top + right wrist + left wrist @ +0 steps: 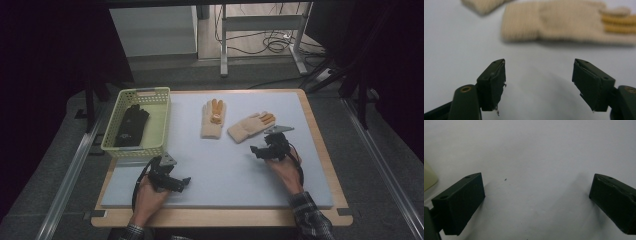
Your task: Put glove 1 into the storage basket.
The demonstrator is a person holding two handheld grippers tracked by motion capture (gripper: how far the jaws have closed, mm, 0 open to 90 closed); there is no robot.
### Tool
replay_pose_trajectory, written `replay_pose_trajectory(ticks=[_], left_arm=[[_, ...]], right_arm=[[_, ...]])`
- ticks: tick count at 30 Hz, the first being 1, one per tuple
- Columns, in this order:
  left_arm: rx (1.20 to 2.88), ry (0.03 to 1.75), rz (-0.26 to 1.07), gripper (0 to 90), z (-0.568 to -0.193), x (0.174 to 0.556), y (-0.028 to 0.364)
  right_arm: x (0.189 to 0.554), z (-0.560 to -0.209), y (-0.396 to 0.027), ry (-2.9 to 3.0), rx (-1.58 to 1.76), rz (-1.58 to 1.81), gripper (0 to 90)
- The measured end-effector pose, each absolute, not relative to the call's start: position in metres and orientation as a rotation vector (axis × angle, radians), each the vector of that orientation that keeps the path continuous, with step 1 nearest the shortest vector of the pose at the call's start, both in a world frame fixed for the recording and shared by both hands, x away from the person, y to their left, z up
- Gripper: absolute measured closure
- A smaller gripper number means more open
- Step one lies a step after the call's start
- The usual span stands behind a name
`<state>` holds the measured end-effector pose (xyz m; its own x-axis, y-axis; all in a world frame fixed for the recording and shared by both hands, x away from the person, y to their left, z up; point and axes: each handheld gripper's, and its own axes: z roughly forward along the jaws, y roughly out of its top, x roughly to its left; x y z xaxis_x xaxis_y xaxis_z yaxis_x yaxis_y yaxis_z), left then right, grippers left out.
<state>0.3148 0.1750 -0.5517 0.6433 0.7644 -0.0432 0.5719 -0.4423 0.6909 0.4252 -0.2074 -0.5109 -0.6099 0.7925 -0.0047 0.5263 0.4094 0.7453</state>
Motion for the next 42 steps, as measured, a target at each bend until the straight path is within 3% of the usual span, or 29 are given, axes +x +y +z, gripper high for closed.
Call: replay_pose_trajectory(ticks=[10, 15, 21, 23, 27, 35, 36, 42], left_arm=[[2.173, 1.036, 0.357, 0.3, -0.552, 0.315, 0.175], [2.175, 1.035, 0.358, 0.3, -0.552, 0.315, 0.175], [2.174, 1.034, 0.359, 0.3, -0.552, 0.315, 0.175], [2.174, 1.035, 0.358, 0.3, -0.552, 0.315, 0.175], [2.173, 1.036, 0.357, 0.3, -0.552, 0.315, 0.175], [2.173, 1.036, 0.357, 0.3, -0.552, 0.315, 0.175], [2.174, 1.036, 0.357, 0.3, -0.552, 0.315, 0.175], [2.174, 1.036, 0.359, 0.3, -0.552, 0.315, 0.175]], right_arm=[[0.475, -0.497, -0.178, 2.270, 1.134, 0.946, 25.1], [0.501, -0.503, -0.165, 2.243, 1.185, 0.905, 18.4], [0.518, -0.517, -0.159, 2.257, 1.223, 0.812, 19.5], [0.518, -0.518, -0.163, 2.263, 1.252, 0.818, 33.8], [0.514, -0.518, -0.167, 2.268, 1.214, 0.810, 53.0], [0.507, -0.507, -0.166, 2.295, 1.140, 0.801, 67.2], [0.500, -0.496, -0.169, 2.302, 1.102, 0.836, 75.9], [0.473, -0.473, -0.172, 2.355, 1.016, 0.957, 78.0]])
